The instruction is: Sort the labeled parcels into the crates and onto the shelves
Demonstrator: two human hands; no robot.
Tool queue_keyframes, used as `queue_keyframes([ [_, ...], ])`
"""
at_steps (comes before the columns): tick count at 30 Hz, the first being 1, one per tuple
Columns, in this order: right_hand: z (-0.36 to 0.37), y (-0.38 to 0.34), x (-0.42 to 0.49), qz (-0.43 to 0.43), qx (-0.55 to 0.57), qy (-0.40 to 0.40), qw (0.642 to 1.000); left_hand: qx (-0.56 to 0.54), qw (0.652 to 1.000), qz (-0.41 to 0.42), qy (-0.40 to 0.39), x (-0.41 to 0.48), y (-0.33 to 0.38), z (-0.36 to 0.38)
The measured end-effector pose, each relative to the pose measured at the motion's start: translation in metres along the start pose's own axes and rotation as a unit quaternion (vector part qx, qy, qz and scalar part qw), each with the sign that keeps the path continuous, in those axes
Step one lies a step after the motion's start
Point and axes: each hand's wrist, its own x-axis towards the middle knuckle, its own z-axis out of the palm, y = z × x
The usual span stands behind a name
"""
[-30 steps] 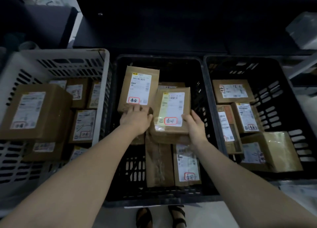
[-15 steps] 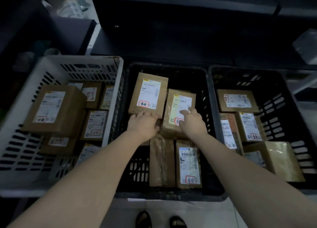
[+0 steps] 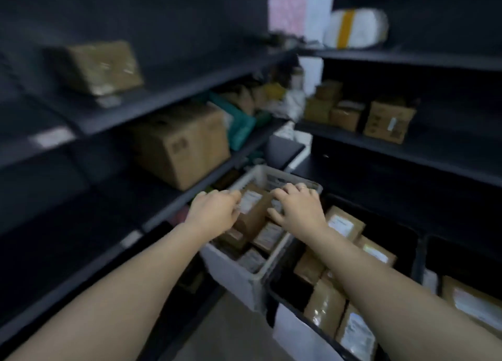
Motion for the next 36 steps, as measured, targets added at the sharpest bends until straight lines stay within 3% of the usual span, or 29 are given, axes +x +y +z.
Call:
queue_keyframes([
  [5, -0.085, -0.158, 0.033, -0.173, 0.026, 0.097, 0.980, 0.048, 0.987, -0.133, 0.082, -0.119, -0.097, -0.109],
  [10, -0.150, -0.343, 0.024, -0.333, 0.107, 0.173, 0.921, 0.096, 0.947, -0.262, 0.157, -0.272, -0.192, -0.186],
  [16, -0.192, -0.560, -0.034, -0.454, 0.176, 0.195, 0.851, 0.185, 0.890, -0.390, 0.145, -0.475, -0.275, -0.242],
  [24, -0.214, -0.779, -0.103, -0.568, 0.235, 0.131, 0.778, 0.228, 0.815, -0.514, 0.140, -0.689, -0.351, -0.271],
  [32, -0.213, -0.941, -0.128, -0.638, 0.264, 0.063, 0.720, 0.221, 0.755, -0.596, 0.159, -0.797, -0.426, -0.272],
  [36, -0.216, -1.019, -0.131, -0.660, 0.286, -0.010, 0.694, 0.201, 0.710, -0.657, 0.157, -0.838, -0.466, -0.275],
])
